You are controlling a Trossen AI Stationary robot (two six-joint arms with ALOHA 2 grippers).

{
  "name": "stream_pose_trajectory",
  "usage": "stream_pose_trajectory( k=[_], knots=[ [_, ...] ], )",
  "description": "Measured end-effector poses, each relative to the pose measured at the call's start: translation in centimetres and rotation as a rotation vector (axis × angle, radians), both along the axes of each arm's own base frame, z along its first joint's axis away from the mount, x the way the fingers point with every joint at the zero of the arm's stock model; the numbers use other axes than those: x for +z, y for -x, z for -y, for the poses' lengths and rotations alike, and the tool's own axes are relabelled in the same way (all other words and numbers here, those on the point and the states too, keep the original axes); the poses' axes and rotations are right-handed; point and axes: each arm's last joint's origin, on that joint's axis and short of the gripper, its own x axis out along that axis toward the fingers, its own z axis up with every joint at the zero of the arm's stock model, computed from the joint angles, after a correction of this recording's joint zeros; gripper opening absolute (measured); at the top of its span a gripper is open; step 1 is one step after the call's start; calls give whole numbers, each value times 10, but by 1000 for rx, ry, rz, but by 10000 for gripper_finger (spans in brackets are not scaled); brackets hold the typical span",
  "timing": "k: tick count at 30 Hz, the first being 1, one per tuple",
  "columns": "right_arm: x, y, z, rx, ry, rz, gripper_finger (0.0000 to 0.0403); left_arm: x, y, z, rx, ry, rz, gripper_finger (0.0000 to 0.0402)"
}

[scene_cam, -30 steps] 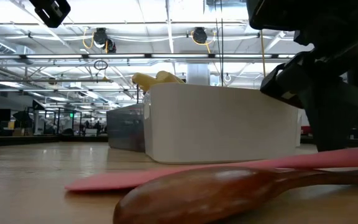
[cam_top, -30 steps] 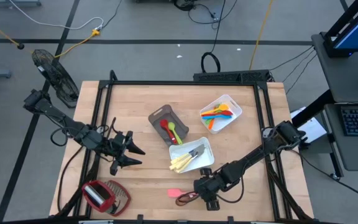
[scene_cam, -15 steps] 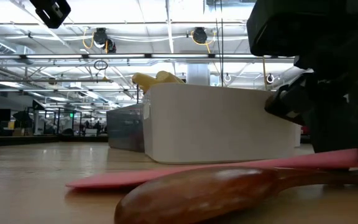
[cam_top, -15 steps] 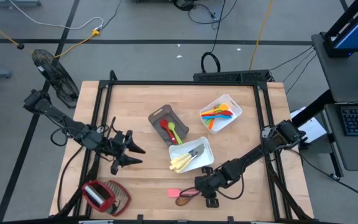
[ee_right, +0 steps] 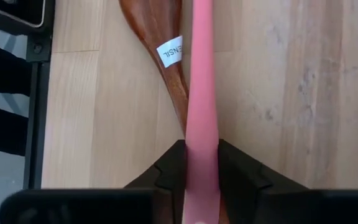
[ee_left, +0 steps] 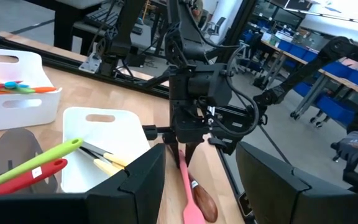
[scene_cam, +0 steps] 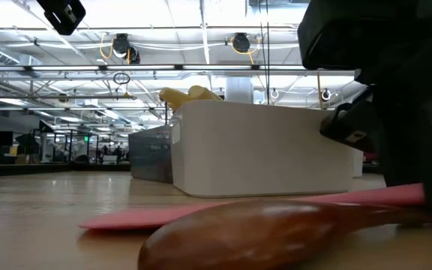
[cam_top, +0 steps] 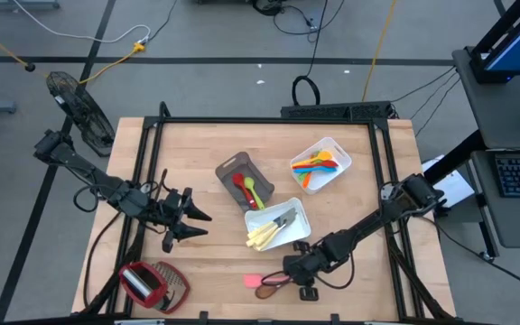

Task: Pick & Place Kitchen Items
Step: Put the pink spatula into the top white bin

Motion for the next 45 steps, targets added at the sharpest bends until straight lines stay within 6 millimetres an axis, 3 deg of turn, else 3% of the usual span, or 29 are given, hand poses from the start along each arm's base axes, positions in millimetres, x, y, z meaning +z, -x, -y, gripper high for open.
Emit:
stream_pose_trajectory(
  k=[17,26,36,41,45],
  knots=[
    [8,2,2,14,29,27,60,0,0,0,0,1,0,202],
    [25,3,7,20,43,91,55,0,0,0,0,3,0,202],
    [72,10,15,31,-24,221,53,0,0,0,0,-4,0,202],
    [109,21,22,-36,-110,300,53,0,0,0,-1,-9,2,202],
    [139,33,34,-193,-142,384,53,0,0,0,-1,-14,3,202]
  ],
)
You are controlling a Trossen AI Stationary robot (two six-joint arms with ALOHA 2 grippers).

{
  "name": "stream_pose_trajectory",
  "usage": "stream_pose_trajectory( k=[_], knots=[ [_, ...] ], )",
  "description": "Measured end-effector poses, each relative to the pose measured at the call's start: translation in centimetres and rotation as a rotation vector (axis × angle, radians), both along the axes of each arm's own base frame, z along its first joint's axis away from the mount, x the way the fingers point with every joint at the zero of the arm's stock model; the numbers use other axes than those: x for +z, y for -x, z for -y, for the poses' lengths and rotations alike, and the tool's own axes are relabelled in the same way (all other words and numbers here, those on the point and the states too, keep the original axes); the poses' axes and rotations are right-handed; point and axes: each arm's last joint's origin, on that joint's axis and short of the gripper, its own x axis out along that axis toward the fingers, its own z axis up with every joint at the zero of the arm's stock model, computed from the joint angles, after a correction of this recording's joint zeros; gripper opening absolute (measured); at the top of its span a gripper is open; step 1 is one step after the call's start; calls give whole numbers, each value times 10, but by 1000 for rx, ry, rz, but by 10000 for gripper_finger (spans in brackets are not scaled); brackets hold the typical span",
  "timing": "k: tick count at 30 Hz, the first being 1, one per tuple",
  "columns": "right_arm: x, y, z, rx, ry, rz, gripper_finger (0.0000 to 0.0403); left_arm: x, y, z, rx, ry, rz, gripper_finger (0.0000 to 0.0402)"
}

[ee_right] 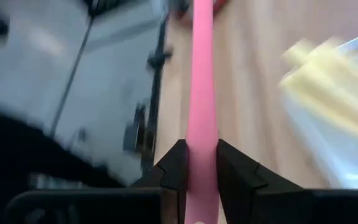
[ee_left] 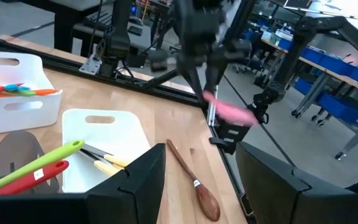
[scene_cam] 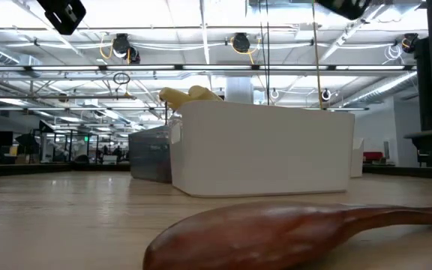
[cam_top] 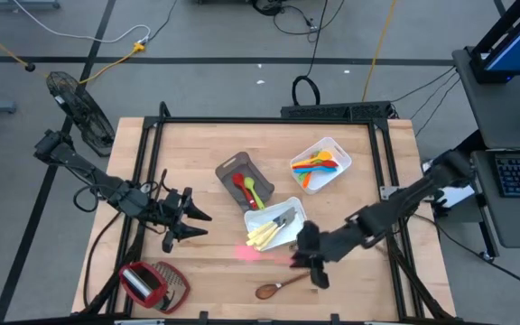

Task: Pick & Place Kitchen Items
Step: Put the pink spatula into the top white bin

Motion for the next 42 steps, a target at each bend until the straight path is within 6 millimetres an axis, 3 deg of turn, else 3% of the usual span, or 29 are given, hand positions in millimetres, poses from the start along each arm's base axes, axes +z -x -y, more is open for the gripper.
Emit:
stream_pose_trajectory(
  k=[4,8,20,25,33,38,42],
  knots=[
    [26,13,16,-222,-72,67,53,1,0,0,-3,-18,15,202],
    [40,28,33,-413,-179,31,53,3,0,0,-4,-26,34,202],
    [47,59,79,-829,-497,-227,53,3,-1,-1,0,-87,54,202],
    [50,70,99,-946,-571,-299,53,3,-4,-7,19,-227,76,202],
    [42,81,130,-1140,-746,-476,54,3,-11,-24,100,-434,97,202],
    [28,81,149,-1289,-883,-438,54,2,-15,-40,174,-528,71,202],
    [12,76,162,-1327,-1009,-408,54,0,-12,-57,207,-484,14,202]
  ],
)
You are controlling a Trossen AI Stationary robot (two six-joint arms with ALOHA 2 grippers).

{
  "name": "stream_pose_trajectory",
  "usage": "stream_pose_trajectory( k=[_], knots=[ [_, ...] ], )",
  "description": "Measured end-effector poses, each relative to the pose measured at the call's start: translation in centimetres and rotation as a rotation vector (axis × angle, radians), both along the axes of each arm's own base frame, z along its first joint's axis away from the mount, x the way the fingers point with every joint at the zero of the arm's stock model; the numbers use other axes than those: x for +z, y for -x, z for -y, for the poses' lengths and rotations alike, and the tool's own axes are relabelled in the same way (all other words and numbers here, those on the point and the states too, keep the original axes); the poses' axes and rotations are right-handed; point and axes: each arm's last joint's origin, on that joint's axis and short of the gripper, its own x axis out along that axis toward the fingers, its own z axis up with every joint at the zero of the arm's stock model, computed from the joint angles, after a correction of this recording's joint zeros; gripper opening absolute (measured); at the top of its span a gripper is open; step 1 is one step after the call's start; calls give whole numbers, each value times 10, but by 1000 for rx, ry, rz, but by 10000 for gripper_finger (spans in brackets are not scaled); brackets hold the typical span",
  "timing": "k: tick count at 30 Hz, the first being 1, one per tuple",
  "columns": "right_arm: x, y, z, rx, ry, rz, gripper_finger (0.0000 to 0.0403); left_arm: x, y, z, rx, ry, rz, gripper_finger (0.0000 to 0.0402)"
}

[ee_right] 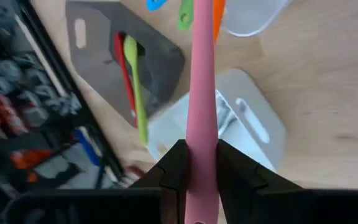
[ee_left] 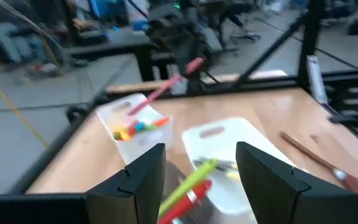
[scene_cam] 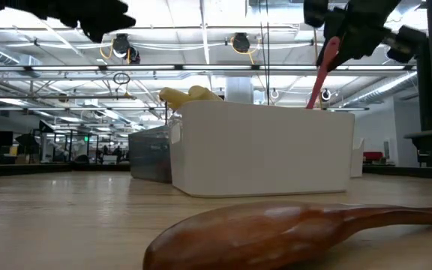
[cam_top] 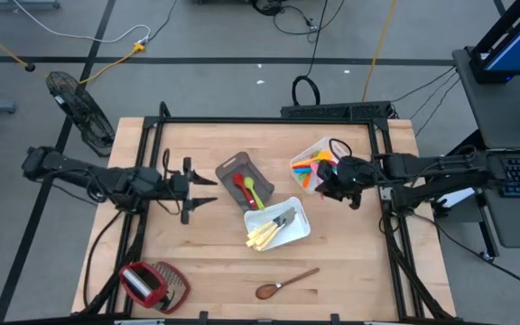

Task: Pick & Place Kitchen Items
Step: Put the pink spatula into the top white bin, then put the brown serving spoon into the black bin

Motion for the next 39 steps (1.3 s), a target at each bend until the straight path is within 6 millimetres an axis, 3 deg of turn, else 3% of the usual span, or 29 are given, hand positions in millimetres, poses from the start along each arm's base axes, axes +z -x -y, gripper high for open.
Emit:
stream_pose_trajectory(
  k=[9,17,21,26,39],
  knots=[
    [-31,-1,19,-158,-60,28,54,0,22,-21,-182,44,-71,202],
    [-34,5,33,-365,37,17,54,3,33,-23,-317,95,-65,202],
    [-36,7,38,-380,50,-11,55,1,34,-21,-409,111,-93,202],
    [-37,7,39,-403,67,-24,60,-4,36,-23,-419,128,-147,202],
    [-48,-7,40,-398,64,-46,130,-6,36,-30,-373,134,-161,202]
  ],
)
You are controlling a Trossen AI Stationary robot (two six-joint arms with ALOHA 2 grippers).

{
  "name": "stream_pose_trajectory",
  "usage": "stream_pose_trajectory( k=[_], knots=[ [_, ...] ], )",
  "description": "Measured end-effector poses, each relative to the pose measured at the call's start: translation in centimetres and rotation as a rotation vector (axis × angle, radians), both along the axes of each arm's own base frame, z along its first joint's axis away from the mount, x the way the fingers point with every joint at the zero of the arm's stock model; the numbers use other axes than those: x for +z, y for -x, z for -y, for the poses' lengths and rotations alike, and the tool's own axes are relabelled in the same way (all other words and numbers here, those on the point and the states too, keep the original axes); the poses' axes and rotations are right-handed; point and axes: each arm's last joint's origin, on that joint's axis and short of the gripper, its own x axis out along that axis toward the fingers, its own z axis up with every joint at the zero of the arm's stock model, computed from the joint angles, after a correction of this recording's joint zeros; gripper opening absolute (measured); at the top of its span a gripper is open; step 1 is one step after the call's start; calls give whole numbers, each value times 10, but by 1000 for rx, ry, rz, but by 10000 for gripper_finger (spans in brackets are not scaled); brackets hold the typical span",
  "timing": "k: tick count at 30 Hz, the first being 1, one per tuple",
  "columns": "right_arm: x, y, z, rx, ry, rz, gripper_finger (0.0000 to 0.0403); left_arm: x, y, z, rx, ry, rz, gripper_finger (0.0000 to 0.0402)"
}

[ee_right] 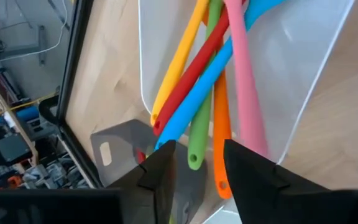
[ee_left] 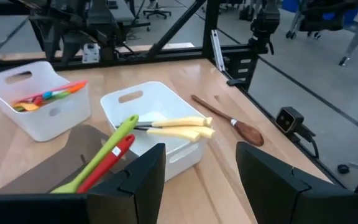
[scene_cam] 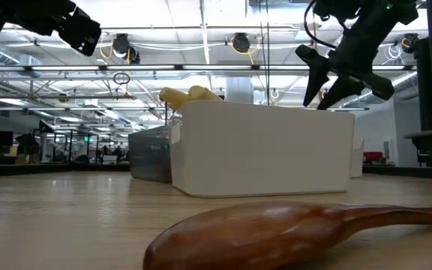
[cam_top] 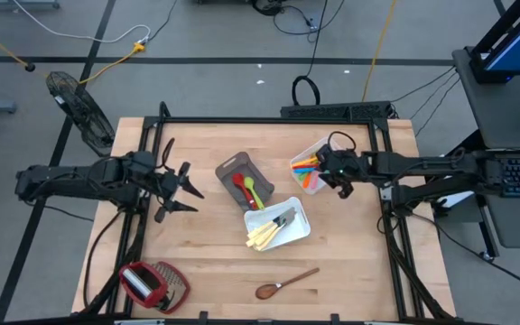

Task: Pick & Place Kitchen Items
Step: Put the brown serving spoon into the black bin

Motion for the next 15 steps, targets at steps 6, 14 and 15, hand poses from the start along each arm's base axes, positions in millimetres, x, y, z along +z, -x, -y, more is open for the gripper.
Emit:
stream_pose_trajectory(
  k=[6,14,15],
  knots=[
    [4,-4,1,12,19,53,140,-2,2,-2,-33,18,-26,202],
    [16,-11,-1,143,151,143,116,-2,2,-4,-83,54,-28,202],
    [17,-12,-3,172,165,154,109,-2,3,-3,-92,63,-30,202]
  ],
)
